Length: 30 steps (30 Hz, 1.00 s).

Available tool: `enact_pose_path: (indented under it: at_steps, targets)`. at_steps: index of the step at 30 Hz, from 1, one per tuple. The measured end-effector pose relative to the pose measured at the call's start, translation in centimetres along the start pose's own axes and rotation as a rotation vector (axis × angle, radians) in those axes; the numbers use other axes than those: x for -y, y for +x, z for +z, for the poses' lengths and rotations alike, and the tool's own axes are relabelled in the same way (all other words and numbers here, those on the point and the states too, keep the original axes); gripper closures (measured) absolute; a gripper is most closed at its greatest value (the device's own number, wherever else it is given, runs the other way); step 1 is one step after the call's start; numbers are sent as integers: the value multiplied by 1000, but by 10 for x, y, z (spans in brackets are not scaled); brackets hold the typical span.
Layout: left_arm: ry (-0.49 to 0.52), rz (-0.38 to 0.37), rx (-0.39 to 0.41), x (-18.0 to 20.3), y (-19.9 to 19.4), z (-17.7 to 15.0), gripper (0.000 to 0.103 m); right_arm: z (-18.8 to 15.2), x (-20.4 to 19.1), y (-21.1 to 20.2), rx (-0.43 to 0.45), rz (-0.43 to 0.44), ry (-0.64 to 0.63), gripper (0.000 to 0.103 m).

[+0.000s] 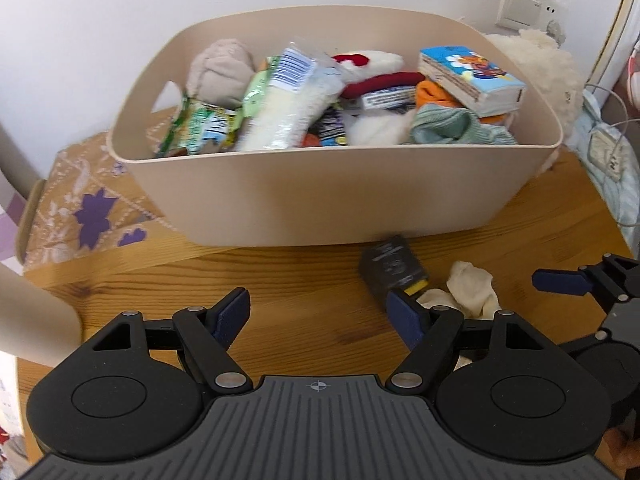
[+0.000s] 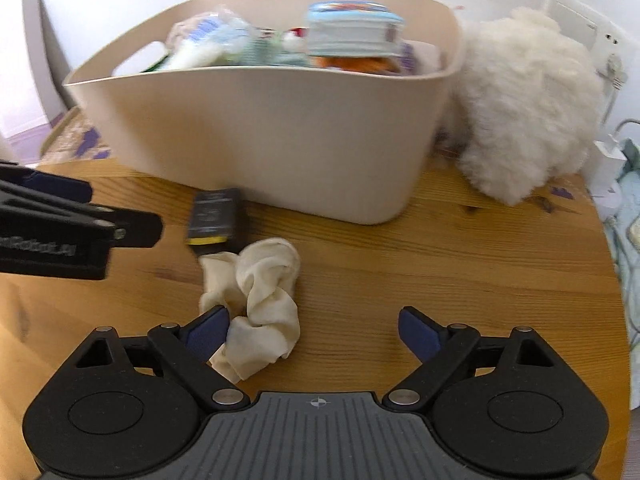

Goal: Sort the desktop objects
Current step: 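Move both tools back toward the black box and cream scrunchie, then grasp the black battery box with left tool while right tool grasps cream scrunchie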

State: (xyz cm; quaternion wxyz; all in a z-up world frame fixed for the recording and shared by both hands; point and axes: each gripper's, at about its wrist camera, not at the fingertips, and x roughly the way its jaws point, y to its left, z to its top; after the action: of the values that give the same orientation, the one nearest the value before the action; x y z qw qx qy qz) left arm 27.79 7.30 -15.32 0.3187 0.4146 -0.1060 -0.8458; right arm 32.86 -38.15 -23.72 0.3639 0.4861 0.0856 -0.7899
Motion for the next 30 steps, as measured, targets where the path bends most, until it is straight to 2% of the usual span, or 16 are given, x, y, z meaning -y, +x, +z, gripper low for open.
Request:
enact_pose_path:
  at_steps: [8,13,16,24,26,27,28,30]
  targets:
    - [-52,-42,-30,21,14,6,26,1,32,0,10,-55,-17,13]
    - [-63,-14,-48,30,26,10,25,3,37,-1,30,-34,-64,14]
    - [-107,-28,-49,29,31,13,25,4,35,0,37,-9,-97,15]
    - [-154,-43,-110,30,47,14,25,5,30,8,26,9,-137,32]
    - [-141,-57,-125,30,50,13,29,5,30,10,18,18,-136,39]
    - [-137,-70,-130,30,51,12,38,5,30,11,19,17,-140,40]
    - [-127,-74,-135,31,52,11,41,5,30,11,21,16,-144,40]
    - [-89,-72,-128,34,51,10,48,5,31,11,23,22,-144,50]
